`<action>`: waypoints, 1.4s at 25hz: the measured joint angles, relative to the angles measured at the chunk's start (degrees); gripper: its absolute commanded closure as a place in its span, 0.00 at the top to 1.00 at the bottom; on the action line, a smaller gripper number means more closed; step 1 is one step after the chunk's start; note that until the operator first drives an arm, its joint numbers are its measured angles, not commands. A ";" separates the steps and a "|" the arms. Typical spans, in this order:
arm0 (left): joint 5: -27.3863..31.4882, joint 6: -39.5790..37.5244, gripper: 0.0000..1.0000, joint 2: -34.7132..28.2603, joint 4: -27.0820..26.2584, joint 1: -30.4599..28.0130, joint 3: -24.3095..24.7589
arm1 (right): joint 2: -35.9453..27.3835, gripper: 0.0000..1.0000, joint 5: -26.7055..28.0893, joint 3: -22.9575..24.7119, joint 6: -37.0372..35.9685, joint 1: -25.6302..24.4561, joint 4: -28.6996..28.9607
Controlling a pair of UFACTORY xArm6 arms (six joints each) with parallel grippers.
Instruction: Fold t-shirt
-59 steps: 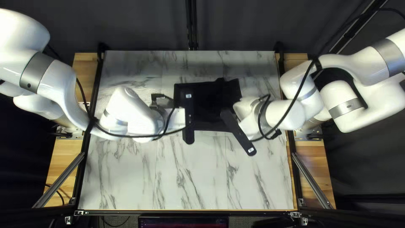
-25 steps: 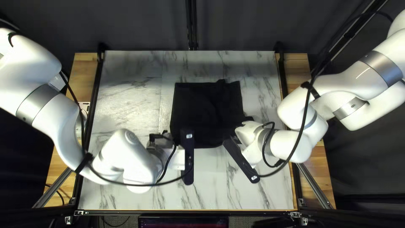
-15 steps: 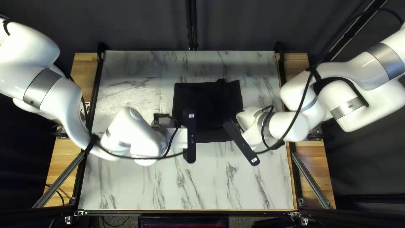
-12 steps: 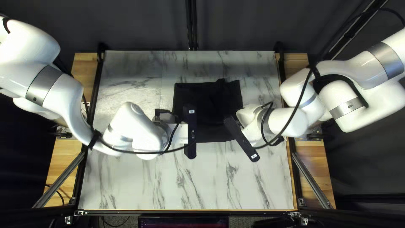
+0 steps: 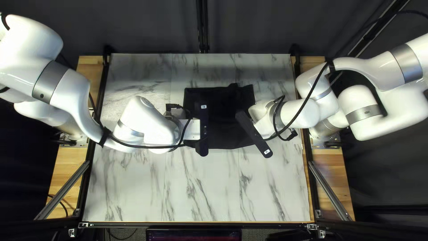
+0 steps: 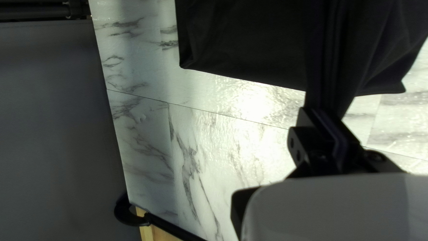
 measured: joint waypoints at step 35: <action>-9.66 4.31 0.00 1.00 0.78 11.04 5.24 | 3.72 0.00 -17.07 4.90 -22.99 -20.88 7.54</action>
